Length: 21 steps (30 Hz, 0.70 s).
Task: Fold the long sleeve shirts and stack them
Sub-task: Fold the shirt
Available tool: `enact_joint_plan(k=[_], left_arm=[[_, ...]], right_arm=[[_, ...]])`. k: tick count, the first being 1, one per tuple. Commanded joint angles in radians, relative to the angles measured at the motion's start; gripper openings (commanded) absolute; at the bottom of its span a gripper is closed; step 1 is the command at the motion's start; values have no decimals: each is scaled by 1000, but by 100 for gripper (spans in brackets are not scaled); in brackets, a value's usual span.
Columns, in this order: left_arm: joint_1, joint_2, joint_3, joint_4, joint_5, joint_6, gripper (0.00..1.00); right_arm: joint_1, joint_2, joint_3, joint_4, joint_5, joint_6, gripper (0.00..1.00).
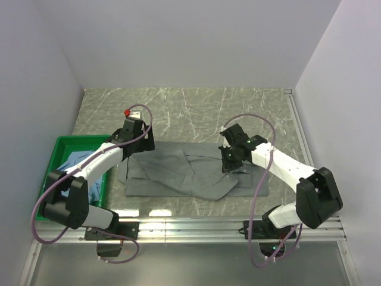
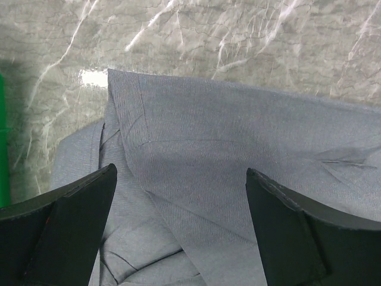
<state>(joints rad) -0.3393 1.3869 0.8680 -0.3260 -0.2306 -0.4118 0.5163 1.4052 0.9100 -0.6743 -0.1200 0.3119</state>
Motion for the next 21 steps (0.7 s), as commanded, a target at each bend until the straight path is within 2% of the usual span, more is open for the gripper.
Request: enact_joint_plan(k=[1,7,13,21], left_arm=[[-4,4,32,22,-7,11,96],[-3,-3,31,36,25,25,96],[-7,-41,14,85,149,47,92],[-82,-17,12,156,361,30,68]], right_arm=[[48,-63,96,-51,-42,-48,0],[203,-104,274,-110,-144,-146,0],[352,-91,496,-149,-299,-240,0],[476,-29,679,-199,-375,-304,0]])
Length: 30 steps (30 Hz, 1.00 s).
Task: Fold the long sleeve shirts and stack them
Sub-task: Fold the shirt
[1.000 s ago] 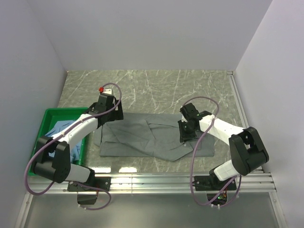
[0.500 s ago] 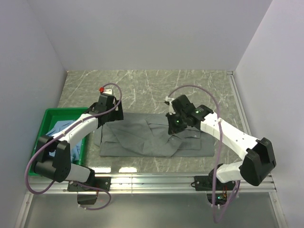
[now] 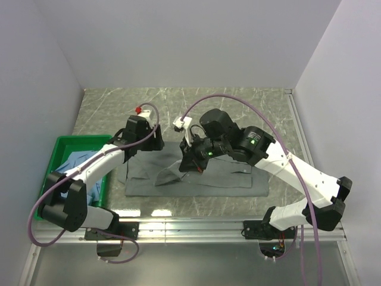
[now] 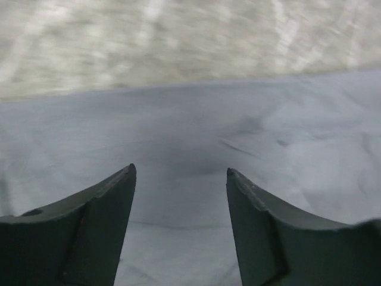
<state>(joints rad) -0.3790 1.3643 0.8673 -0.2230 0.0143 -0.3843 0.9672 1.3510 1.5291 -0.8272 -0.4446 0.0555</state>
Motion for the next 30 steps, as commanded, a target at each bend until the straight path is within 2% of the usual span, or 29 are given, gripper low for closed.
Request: enact_joint_plan(k=[1,6,12,20,26,29,30], left_arm=[[-58,19,28,47,131,-2,66],[-136,149,84,30,157,-13,62],[-161,266,121,-16,196,-42,54],[-176,383,111,-53,164,-97,52],[-175,389,122,-69,164,-79,55],[-172,331,124,-59,144,-70,61],[-172,293,125,-58,136,-67,68]], right_arm=[[40,28,69,-46,-69,-46,0],[70,27,83,-20,-118,-48,0],[80,-4,59,13,-117,-46,0],[80,-30,29,71,-52,-29,0],[59,-85,-6,112,153,6,0],[6,-114,-47,111,216,39,0],[-8,-125,-63,115,225,58,0]])
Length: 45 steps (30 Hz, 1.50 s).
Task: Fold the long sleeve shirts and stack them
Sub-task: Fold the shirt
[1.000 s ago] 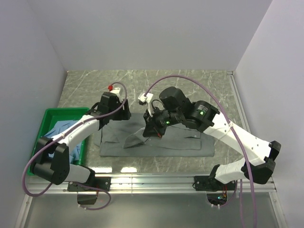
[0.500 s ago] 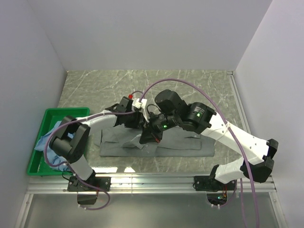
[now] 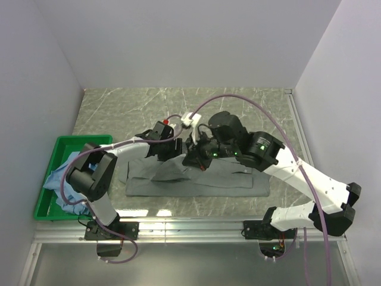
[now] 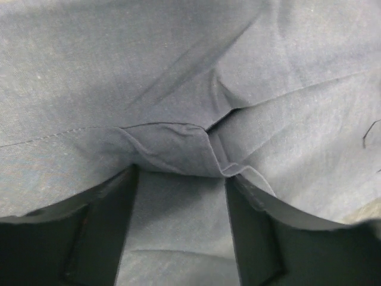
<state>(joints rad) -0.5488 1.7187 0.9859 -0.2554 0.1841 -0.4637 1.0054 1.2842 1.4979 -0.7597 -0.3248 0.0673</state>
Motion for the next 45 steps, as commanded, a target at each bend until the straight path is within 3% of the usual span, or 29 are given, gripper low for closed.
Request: enact_joint_plan(k=[1,8,16,26,37,45], left_arm=[[4,-83,8,-22,-38,11,71],[173,-221,-13,-1,-26,-9,87],[222,-219,-26,-65,-48,40,86],[230,-116,-43,-111,-77,39,79],[248,-208,-53,-71,-181,2,87],[250,-373,-56,-85,-365,-67,89]], right_arm=[[-65,-69,-51,57,113,55,0],[-255,-170,-260,149,116,147,0],[-425,-195,-406,210,188,259,0],[-605,-174,-441,180,286,351,0],[-657,-39,-464,184,323,335,1],[-668,81,-472,186,458,388,4]])
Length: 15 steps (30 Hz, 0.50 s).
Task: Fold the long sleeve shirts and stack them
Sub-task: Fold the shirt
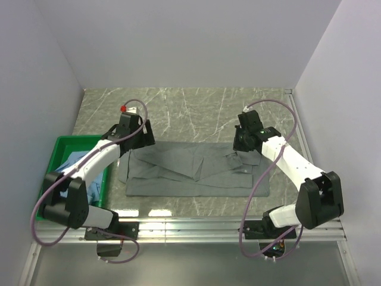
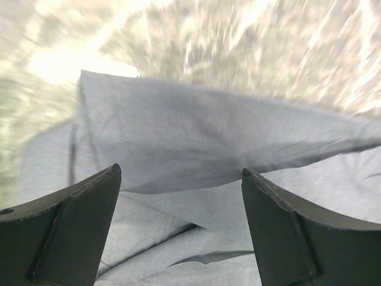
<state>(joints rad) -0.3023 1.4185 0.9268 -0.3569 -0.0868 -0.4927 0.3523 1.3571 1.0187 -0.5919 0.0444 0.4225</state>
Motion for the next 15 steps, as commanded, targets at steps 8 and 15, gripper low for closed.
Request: enact_joint_plan(k=[8,15], left_arm=[[0,-121,-39,-13,15,-61,87],[-43,-109,-25,-30,78,-72,80]], right_arm=[[-27,71,23,-39,144,65,11],[-33,94,43,-60,200,61,20]])
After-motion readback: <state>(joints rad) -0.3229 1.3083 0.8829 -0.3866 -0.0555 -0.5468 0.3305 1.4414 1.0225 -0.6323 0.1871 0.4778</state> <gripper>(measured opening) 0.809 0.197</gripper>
